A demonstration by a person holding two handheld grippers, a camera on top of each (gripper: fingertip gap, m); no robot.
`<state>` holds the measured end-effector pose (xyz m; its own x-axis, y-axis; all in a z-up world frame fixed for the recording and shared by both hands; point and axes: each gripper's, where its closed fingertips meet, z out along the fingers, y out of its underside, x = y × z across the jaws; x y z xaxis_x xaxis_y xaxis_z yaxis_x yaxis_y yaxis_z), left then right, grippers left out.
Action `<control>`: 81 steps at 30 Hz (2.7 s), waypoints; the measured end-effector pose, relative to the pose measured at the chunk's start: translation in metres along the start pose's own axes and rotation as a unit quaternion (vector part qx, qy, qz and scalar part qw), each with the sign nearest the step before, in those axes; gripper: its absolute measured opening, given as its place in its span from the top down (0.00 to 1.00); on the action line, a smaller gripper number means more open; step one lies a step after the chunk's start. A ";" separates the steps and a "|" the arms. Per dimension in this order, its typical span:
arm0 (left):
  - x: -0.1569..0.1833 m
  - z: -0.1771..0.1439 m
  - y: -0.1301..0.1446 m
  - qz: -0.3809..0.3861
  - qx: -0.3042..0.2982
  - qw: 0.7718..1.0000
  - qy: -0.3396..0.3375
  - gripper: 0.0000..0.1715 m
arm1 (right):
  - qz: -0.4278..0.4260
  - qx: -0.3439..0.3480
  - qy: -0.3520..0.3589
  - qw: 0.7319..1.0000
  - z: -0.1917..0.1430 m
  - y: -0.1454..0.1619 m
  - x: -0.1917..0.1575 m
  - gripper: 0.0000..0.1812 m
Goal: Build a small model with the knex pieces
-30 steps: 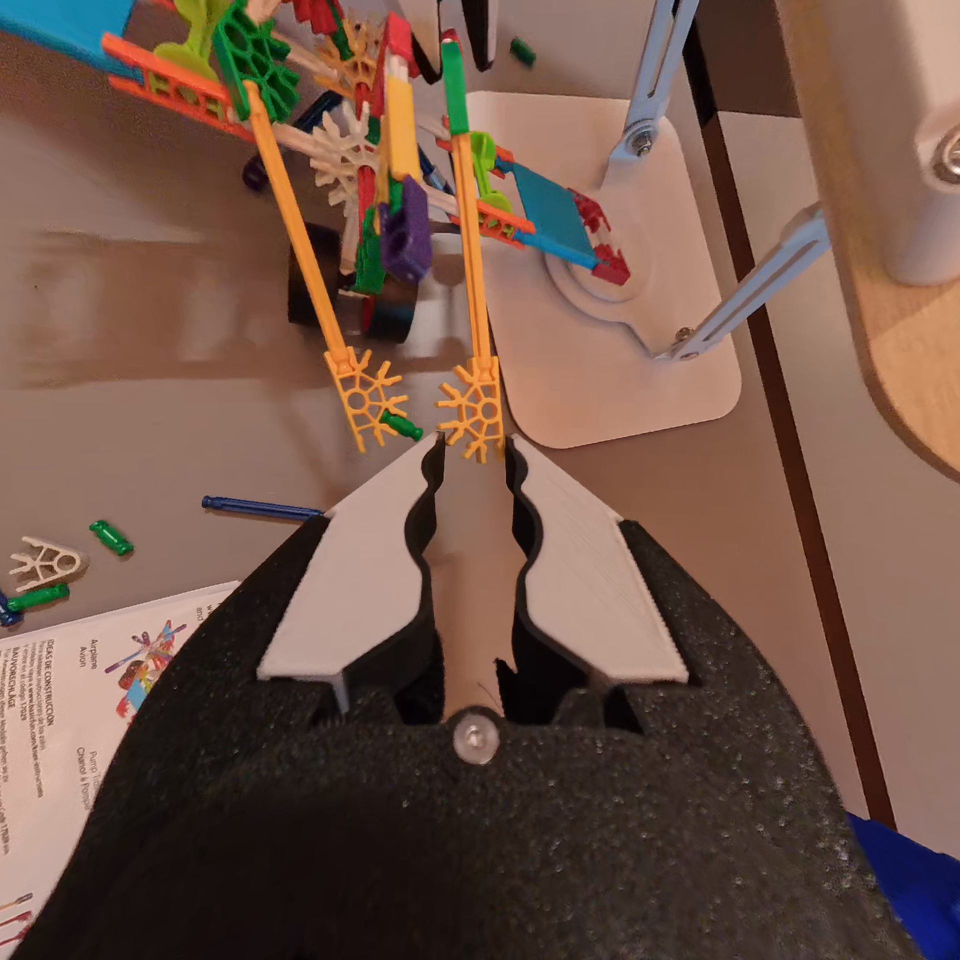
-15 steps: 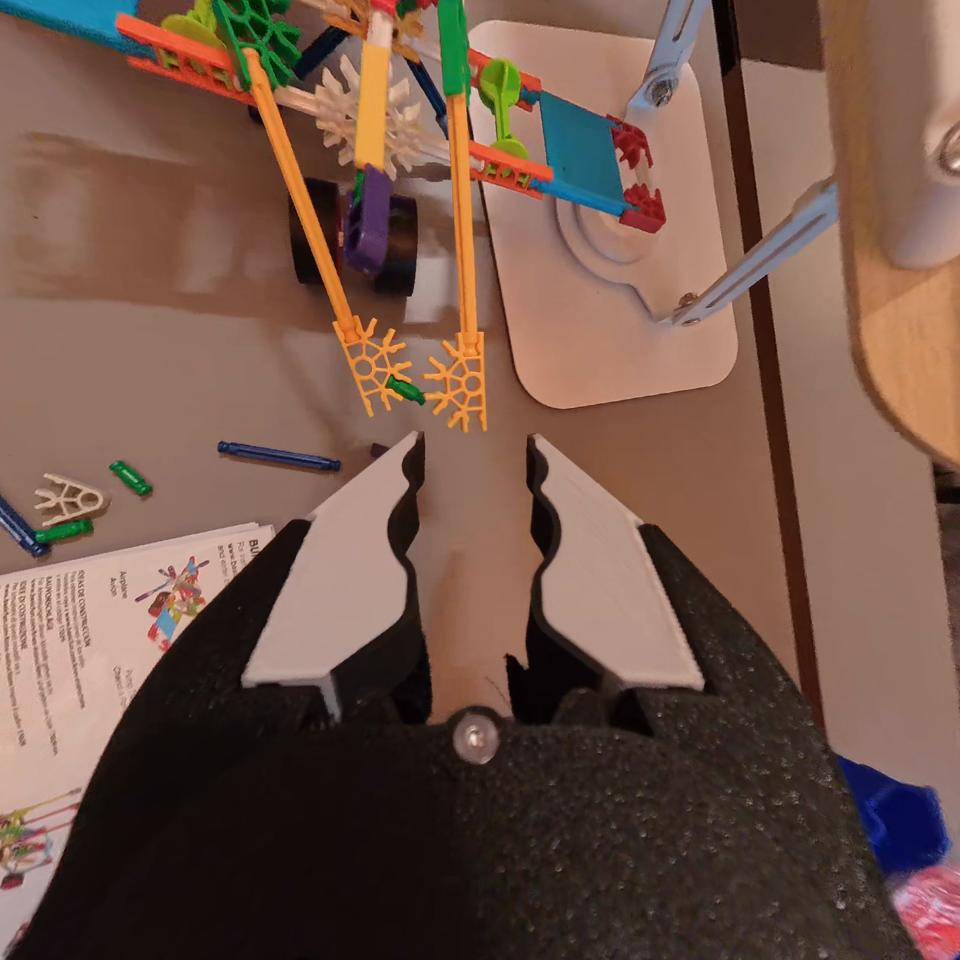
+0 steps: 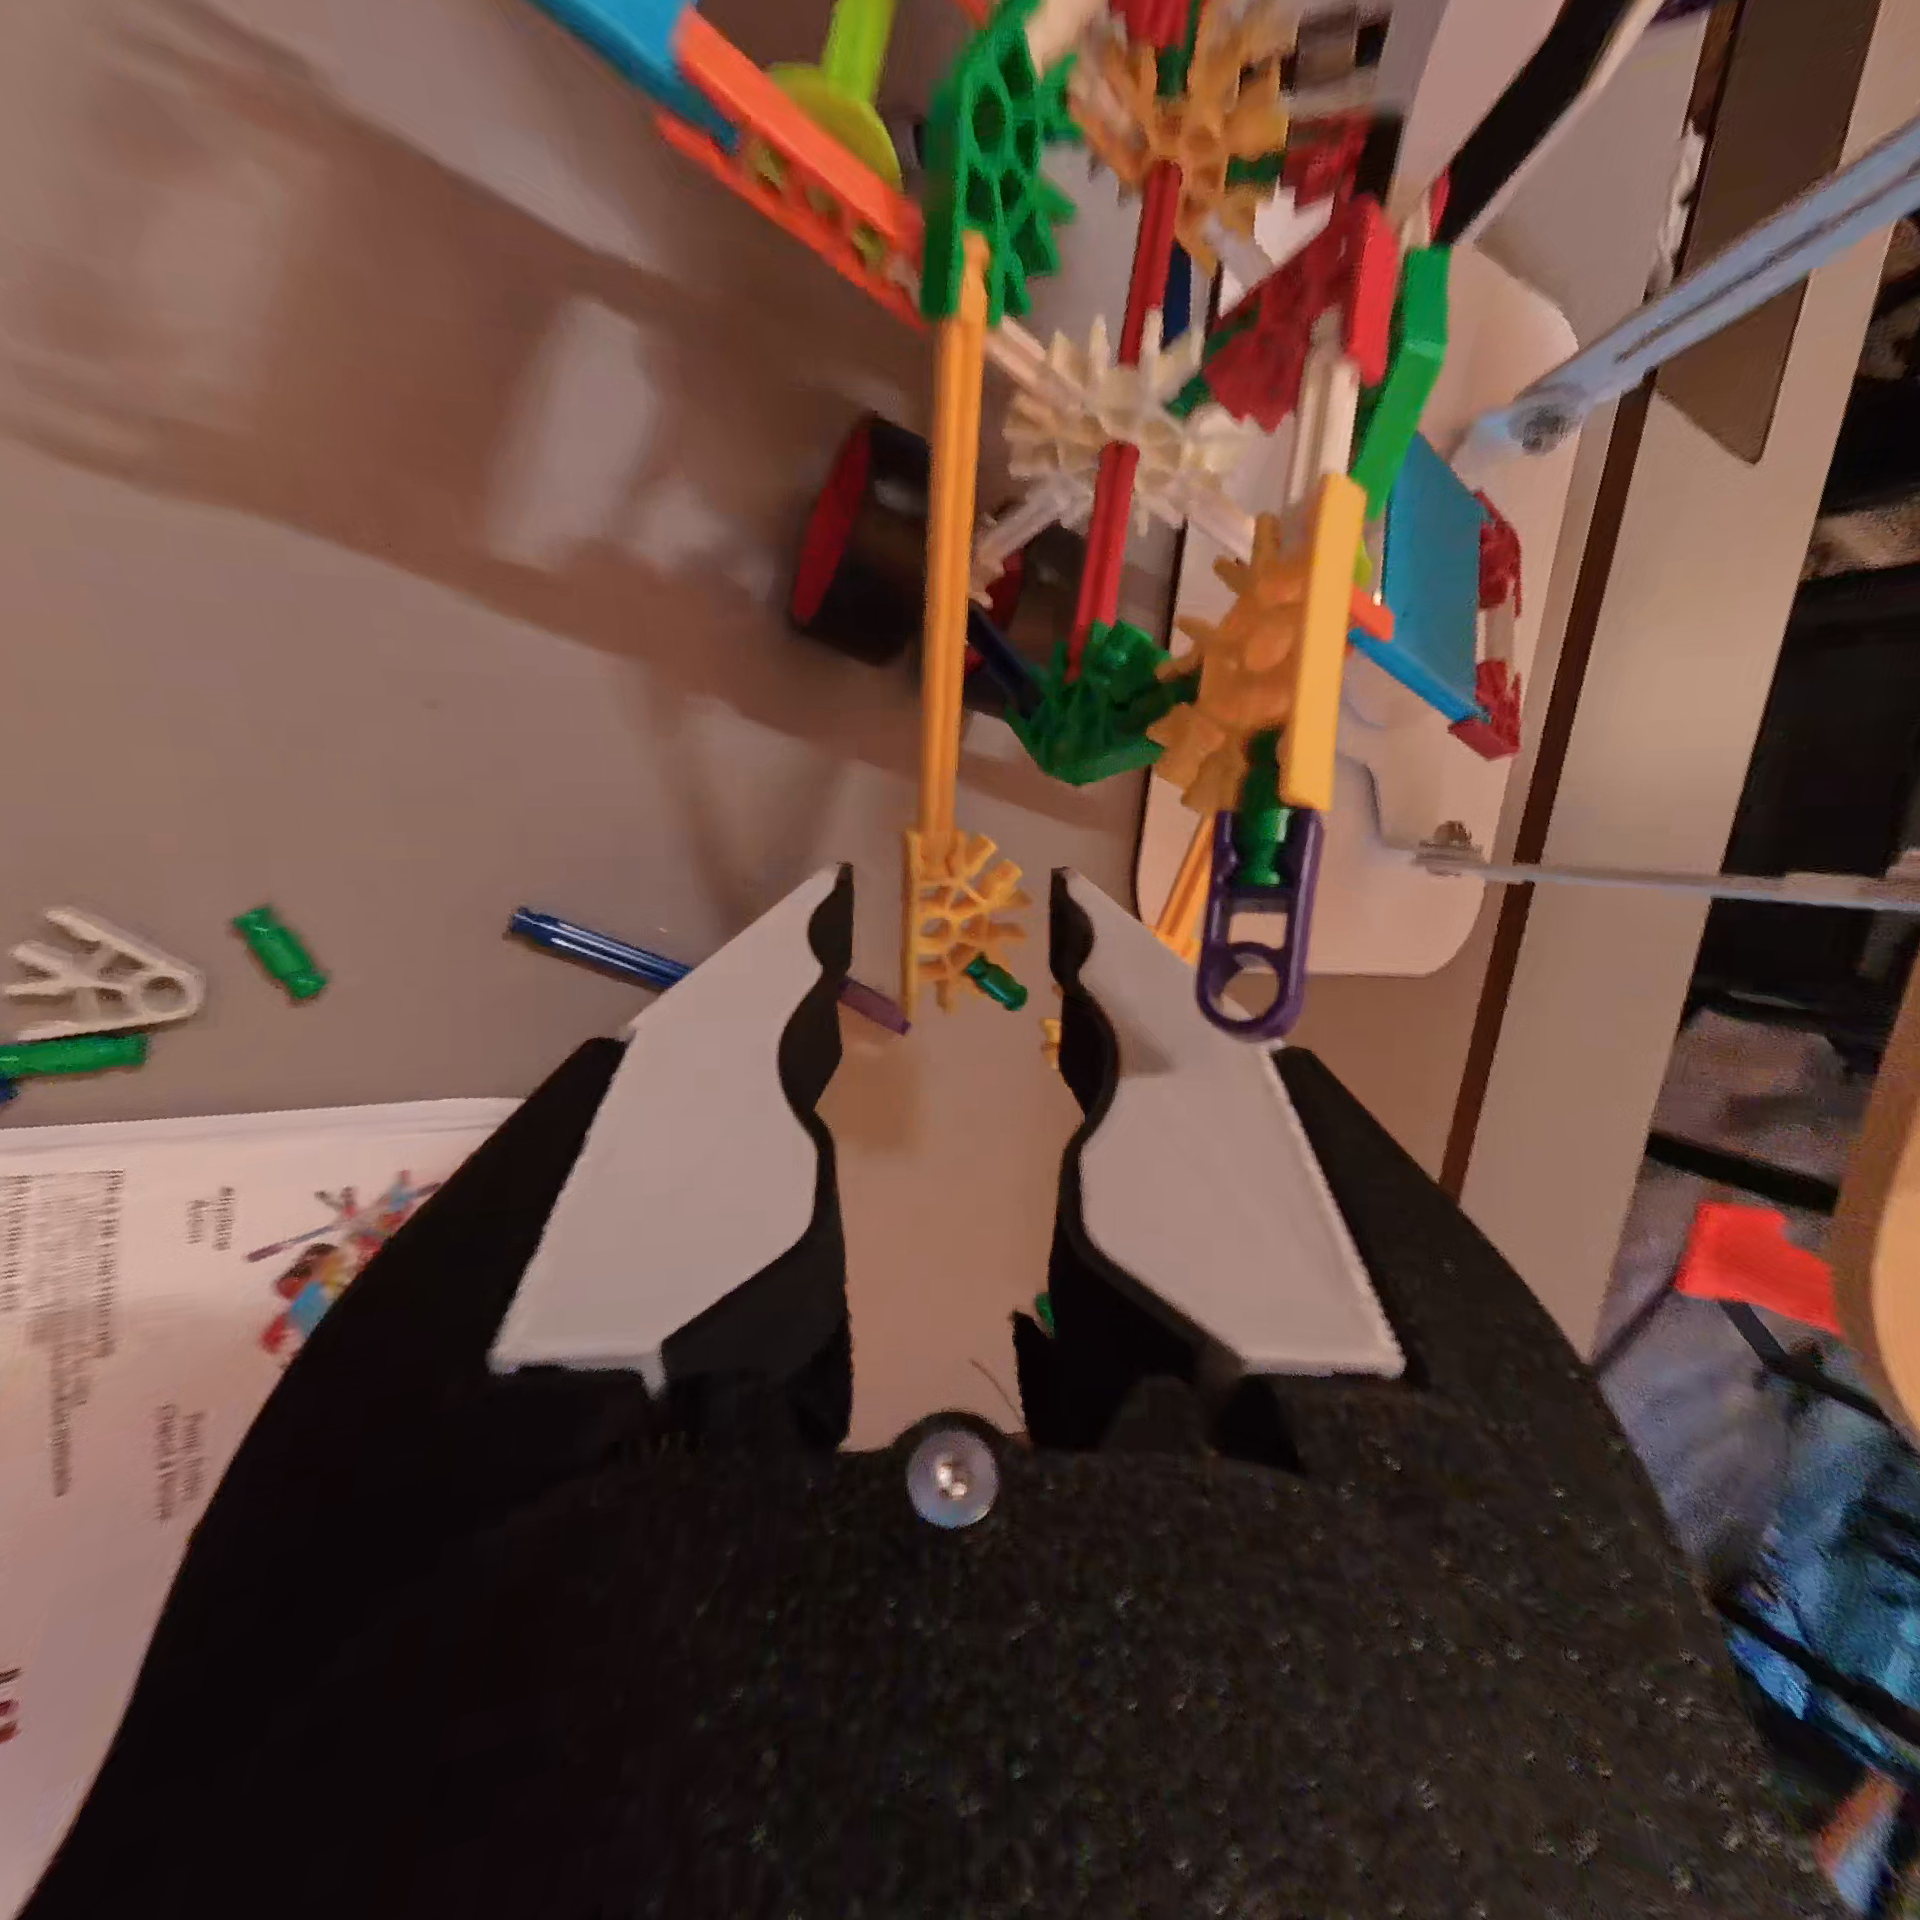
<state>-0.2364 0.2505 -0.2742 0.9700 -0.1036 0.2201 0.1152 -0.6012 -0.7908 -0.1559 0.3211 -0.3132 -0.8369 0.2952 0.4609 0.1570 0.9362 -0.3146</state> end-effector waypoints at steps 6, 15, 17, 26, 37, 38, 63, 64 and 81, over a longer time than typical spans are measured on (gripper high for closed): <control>-0.001 0.004 -0.001 -0.027 0.002 1.000 0.004 0.90 | 0.004 -0.002 0.007 1.000 0.004 0.011 0.009 0.86; -0.001 0.011 0.000 -0.054 -0.001 0.999 -0.004 0.92 | 0.026 0.026 0.002 0.999 -0.024 0.008 0.013 0.87; -0.001 0.012 0.000 -0.060 -0.001 0.998 -0.004 0.92 | 0.002 0.013 0.032 0.999 -0.029 0.011 0.019 0.87; 0.000 0.010 0.002 -0.081 -0.005 0.997 0.001 0.92 | 0.012 0.022 0.057 0.998 -0.037 0.015 0.030 0.86; 0.002 0.010 0.001 -0.067 -0.006 0.998 0.002 0.92 | 0.233 0.072 -0.090 0.966 -0.029 0.044 0.021 0.73; 0.002 0.010 0.001 -0.067 -0.006 0.998 0.001 0.92 | 0.236 0.074 -0.101 0.964 -0.027 0.042 0.018 0.73; 0.000 0.009 0.004 -0.078 -0.007 0.997 0.003 0.92 | -0.003 0.098 0.126 0.987 -0.039 0.019 0.058 0.93; 0.000 0.008 0.004 -0.078 -0.008 0.997 0.003 0.92 | -0.023 0.086 0.141 0.986 -0.040 0.018 0.059 0.94; 0.002 0.008 0.004 -0.074 -0.009 0.997 0.007 0.92 | 0.193 0.232 -0.092 0.949 -0.047 -0.002 0.029 0.84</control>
<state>-0.2324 0.2543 -0.2815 0.9396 -0.0232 0.3415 0.2529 -0.6254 -0.7382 -0.1557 0.3364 -0.2604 -0.8479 0.5212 0.0973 0.2590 0.5673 -0.7817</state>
